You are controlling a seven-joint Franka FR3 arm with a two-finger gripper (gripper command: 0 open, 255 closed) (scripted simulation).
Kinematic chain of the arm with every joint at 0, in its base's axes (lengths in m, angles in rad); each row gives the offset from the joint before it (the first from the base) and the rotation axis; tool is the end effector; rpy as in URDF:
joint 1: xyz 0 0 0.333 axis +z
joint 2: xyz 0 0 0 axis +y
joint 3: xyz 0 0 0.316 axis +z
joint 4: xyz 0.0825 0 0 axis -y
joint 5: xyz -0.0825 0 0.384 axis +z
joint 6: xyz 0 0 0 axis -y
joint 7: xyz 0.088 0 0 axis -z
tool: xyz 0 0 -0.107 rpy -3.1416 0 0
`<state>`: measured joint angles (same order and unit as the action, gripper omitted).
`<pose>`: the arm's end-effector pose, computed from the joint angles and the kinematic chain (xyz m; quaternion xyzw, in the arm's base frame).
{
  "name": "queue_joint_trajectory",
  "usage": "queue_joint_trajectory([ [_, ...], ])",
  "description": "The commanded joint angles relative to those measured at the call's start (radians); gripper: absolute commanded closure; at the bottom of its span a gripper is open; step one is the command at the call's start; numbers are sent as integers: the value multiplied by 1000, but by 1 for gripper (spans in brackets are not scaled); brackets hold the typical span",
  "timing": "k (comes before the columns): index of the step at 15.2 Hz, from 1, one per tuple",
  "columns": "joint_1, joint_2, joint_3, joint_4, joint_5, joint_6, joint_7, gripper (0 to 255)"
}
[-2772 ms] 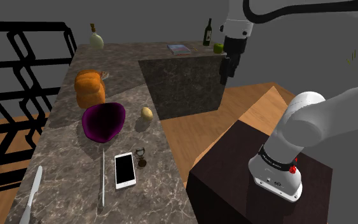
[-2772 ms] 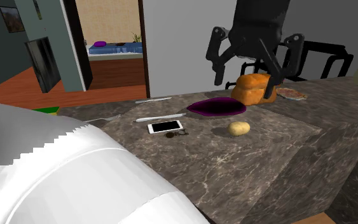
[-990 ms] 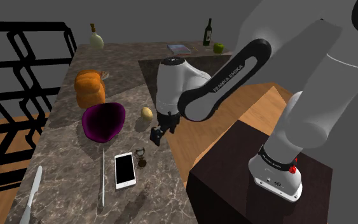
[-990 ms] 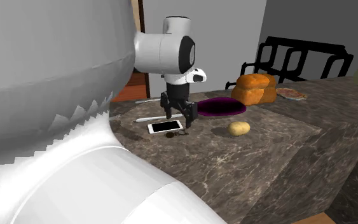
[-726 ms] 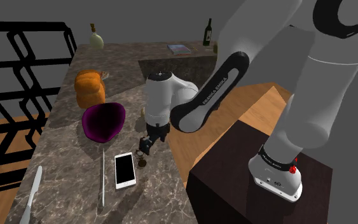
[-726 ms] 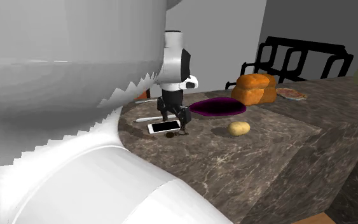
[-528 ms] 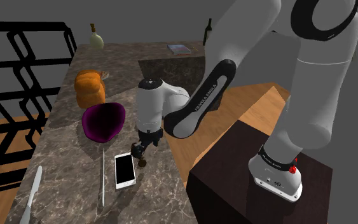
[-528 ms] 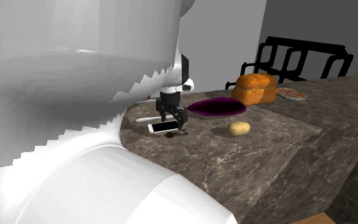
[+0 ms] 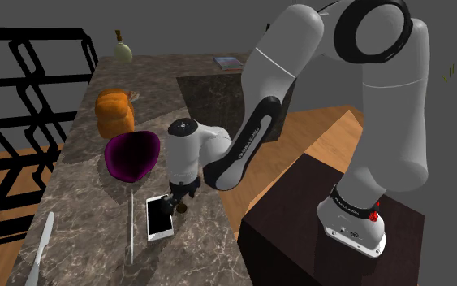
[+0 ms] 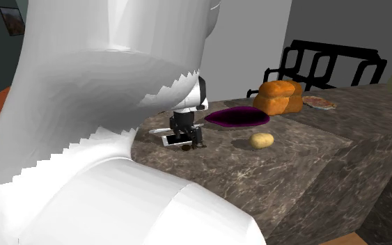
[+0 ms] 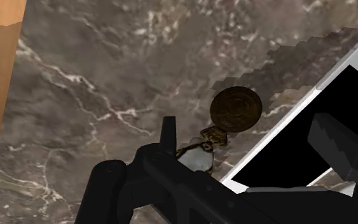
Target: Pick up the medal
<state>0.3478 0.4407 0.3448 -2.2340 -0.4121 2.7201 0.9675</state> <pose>0.4115 0.3658 0.1898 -0.9983 -0.0292 -0.0459 0.0208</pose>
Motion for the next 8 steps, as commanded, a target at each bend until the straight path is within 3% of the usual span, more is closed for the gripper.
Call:
queue_joint_trajectory([
  [1,15,27,-18,9,-20,19,17,0],
  [3,19,35,-23,10,-26,24,21,0],
  [4,18,34,-23,10,-25,24,20,255],
  [8,18,34,-23,11,-25,24,20,255],
])
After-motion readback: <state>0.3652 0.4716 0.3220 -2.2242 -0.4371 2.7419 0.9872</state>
